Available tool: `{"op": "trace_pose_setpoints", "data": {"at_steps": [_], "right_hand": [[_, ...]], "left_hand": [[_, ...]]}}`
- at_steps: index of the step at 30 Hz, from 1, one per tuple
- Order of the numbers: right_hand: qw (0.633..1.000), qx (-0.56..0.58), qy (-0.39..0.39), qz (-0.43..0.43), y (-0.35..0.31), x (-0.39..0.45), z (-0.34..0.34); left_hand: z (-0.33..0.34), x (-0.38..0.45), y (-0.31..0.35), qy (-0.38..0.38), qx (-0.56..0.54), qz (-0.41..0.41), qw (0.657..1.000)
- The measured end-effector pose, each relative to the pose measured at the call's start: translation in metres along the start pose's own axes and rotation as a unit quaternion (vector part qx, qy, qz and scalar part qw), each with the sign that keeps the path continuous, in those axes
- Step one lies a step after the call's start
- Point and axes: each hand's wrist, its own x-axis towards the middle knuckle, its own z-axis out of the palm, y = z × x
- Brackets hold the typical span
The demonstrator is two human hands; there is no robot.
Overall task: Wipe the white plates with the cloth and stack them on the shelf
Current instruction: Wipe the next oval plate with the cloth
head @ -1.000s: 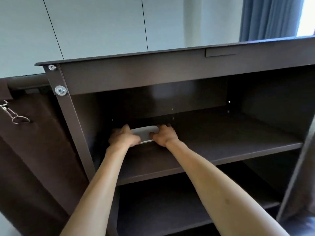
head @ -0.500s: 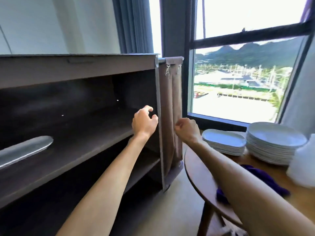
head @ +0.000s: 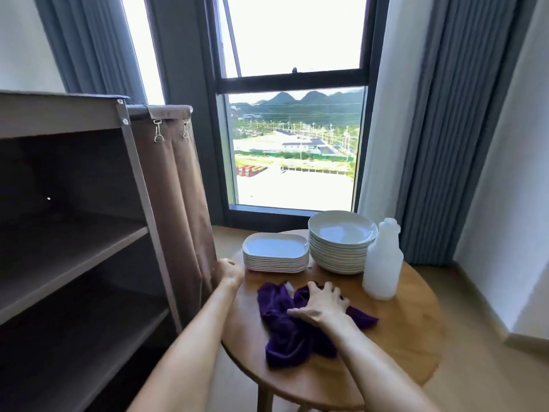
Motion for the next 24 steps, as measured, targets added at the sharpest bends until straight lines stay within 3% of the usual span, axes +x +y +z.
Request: {"op": "trace_pose_setpoints", "data": {"at_steps": [5, 9, 19, 21, 24], "right_hand": [[0.997, -0.002, 0.079, -0.021, -0.012, 0.036, 0.018], [0.976, 0.023, 0.214, -0.039, -0.017, 0.051, 0.037], [0.949, 0.161, 0.267, -0.048, -0.012, 0.085, 0.049], [0.939, 0.189, 0.284, -0.039, -0.016, 0.082, 0.047], [0.928, 0.255, 0.271, -0.022, -0.021, 0.074, 0.038]], "left_hand": [[0.019, 0.020, 0.037, 0.035, -0.002, -0.007, 0.999], [0.044, 0.053, 0.051, 0.040, 0.058, 0.000, 0.997], [0.031, 0.054, 0.066, 0.058, 0.157, 0.022, 0.986], [0.019, 0.052, 0.072, 0.048, 0.106, 0.001, 0.993], [0.004, 0.044, 0.077, -0.009, -0.115, -0.060, 0.991]]}}
